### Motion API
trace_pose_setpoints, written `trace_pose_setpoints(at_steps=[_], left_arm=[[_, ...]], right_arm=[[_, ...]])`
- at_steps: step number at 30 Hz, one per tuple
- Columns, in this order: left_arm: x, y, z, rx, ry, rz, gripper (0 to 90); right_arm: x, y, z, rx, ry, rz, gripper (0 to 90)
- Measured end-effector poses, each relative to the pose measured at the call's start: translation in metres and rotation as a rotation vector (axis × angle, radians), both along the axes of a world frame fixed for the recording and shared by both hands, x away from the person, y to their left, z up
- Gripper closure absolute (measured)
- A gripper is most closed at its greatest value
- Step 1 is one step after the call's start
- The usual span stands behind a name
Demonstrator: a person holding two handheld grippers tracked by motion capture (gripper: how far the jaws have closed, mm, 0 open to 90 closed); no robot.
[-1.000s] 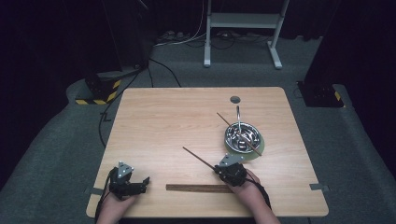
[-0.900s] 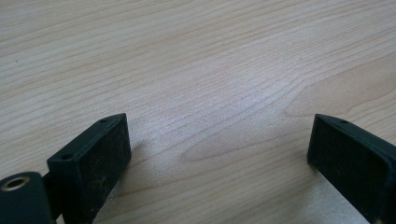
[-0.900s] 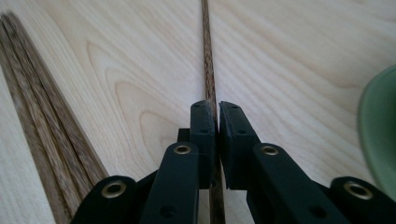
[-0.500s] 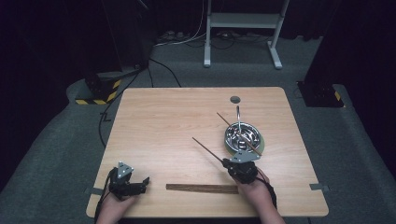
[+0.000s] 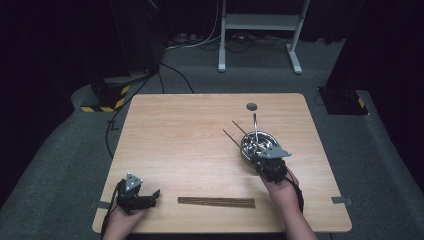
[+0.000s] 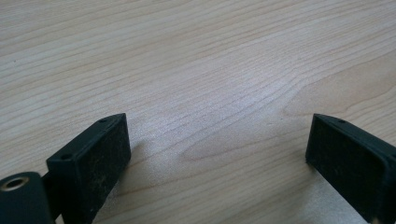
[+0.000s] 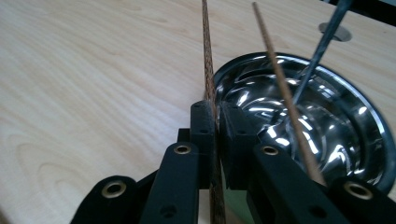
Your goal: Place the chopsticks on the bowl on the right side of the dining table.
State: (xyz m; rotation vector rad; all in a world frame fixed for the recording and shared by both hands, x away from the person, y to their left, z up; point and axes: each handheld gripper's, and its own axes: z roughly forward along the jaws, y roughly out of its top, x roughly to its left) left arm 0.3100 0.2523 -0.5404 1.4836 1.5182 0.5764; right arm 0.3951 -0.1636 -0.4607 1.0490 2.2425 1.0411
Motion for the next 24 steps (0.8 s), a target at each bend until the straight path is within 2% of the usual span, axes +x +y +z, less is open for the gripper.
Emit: trace_pose_setpoints(at_steps=[4, 8, 9, 13, 24], left_arm=[[0.0, 0.0, 0.0, -0.004, -0.003, 0.006, 6.6], [0.0, 0.0, 0.0, 0.003, -0.001, 0.007, 6.8], [0.0, 0.0, 0.0, 0.002, -0.001, 0.007, 6.8], [0.0, 0.0, 0.0, 0.003, -0.001, 0.007, 6.8], [0.0, 0.0, 0.0, 0.002, -0.001, 0.007, 6.8]], right_arm=[[0.015, -0.003, 0.001, -0.012, 0.001, -0.027, 84.2], [0.022, -0.006, 0.0, -0.016, 0.006, -0.054, 84.2], [0.024, -0.007, -0.002, -0.03, 0.006, -0.053, 84.2], [0.028, -0.009, -0.005, -0.036, 0.016, -0.074, 84.2], [0.036, -0.007, -0.012, -0.046, 0.019, -0.079, 83.8]])
